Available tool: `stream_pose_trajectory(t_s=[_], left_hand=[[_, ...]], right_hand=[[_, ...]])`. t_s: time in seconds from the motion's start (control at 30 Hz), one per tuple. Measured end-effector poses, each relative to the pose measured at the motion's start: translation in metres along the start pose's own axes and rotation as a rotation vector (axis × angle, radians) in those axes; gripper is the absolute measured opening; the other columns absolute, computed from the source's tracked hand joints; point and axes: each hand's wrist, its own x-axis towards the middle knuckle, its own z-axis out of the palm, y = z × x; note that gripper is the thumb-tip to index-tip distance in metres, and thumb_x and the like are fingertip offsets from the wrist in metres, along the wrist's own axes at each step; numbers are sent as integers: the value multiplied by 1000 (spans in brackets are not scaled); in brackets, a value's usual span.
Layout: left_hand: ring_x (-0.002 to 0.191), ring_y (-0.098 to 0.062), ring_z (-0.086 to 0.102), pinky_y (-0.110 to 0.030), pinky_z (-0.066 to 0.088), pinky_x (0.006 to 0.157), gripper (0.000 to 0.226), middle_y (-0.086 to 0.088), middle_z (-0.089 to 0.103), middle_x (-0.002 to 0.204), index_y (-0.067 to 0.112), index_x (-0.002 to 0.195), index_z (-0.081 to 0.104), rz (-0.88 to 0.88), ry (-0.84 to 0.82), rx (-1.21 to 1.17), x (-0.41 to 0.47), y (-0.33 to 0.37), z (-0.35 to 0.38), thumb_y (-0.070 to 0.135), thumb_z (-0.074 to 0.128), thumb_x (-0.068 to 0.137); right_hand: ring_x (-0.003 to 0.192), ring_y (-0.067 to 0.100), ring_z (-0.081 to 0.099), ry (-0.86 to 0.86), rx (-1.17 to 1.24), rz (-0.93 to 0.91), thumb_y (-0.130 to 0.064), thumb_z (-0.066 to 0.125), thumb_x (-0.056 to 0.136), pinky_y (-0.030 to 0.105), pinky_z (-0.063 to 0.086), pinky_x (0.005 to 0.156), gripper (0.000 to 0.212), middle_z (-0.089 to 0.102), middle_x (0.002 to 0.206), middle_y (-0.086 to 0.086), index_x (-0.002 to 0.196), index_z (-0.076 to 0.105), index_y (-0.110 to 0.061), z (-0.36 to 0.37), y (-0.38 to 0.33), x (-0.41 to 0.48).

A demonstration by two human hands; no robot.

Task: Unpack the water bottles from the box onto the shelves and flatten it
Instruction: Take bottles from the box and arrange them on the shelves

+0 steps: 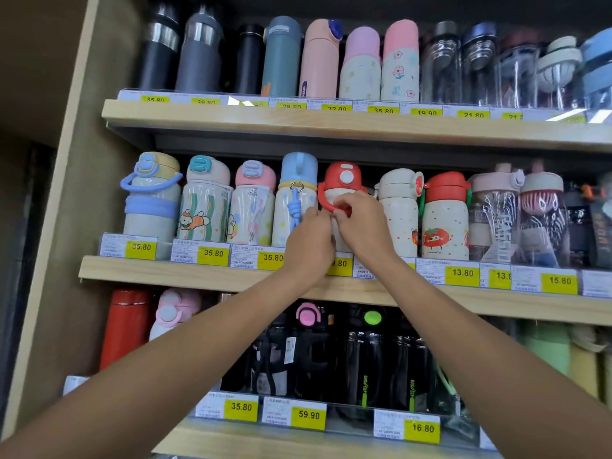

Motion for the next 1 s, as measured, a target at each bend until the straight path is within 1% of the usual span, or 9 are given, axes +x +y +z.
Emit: stream_pose_trajectory(t_s=[0.17,0.33,0.53,0.63,0.7,0.77,0.83,0.9,1.0], left_hand=[[83,-36,57,-36,32,58,19,-15,55,101,3,102,56,-8,-9,57,1,0,2,3,45,86],[83,-34,57,-37,37,58,20,-14,55,100,5,102,57,2,5,25,1,0,3,2,44,86],[84,-34,55,-37,39,60,15,-14,51,102,4,96,53,-4,15,-20,-2,1,0,-1,45,84],[87,-34,54,-41,41,61,16,-14,48,107,2,100,51,-20,29,-45,-5,7,-2,0,46,85],[89,-32,52,-40,39,61,20,-13,44,112,2,105,47,-22,103,-107,-8,13,-3,1,45,85],[94,-29,51,-42,43,68,23,-10,44,114,4,109,46,15,199,-198,-11,20,-5,2,44,86],[99,-24,51,-42,45,78,24,-7,48,115,6,111,48,65,251,-303,-12,28,-4,5,43,87],[101,-22,52,-42,45,84,25,-6,51,116,8,113,49,88,217,-368,-9,37,1,7,42,89],[103,-18,54,-41,48,88,32,-3,53,121,12,121,50,61,77,-428,-5,52,16,9,40,91]], right_hand=[[102,27,58,-12,19,15,-1,52,87,35,46,90,24,67,107,12,100,71,-4,0,-5,-1],[106,26,58,-14,51,30,1,51,88,34,46,94,25,67,110,12,103,71,-3,-2,-4,-1],[102,26,59,-12,100,40,6,52,84,20,37,82,25,67,106,13,99,71,-1,-7,-1,0],[102,26,57,-22,90,12,4,50,86,26,41,85,26,66,107,12,102,70,-3,-8,0,-2],[101,25,56,21,65,-6,0,48,87,32,44,82,26,64,107,10,103,68,-5,-12,1,-3],[101,22,54,122,12,2,-5,46,88,34,45,75,25,62,106,6,102,66,-9,-20,6,-4],[103,21,54,225,-22,39,-8,45,88,34,44,72,23,60,108,3,101,64,-12,-30,15,-4],[109,23,52,278,-29,109,-8,45,87,33,41,72,24,57,113,5,105,61,-12,-39,28,-5],[114,26,48,269,-63,232,-9,45,87,34,38,73,31,52,119,8,116,56,-11,-50,52,-13]])
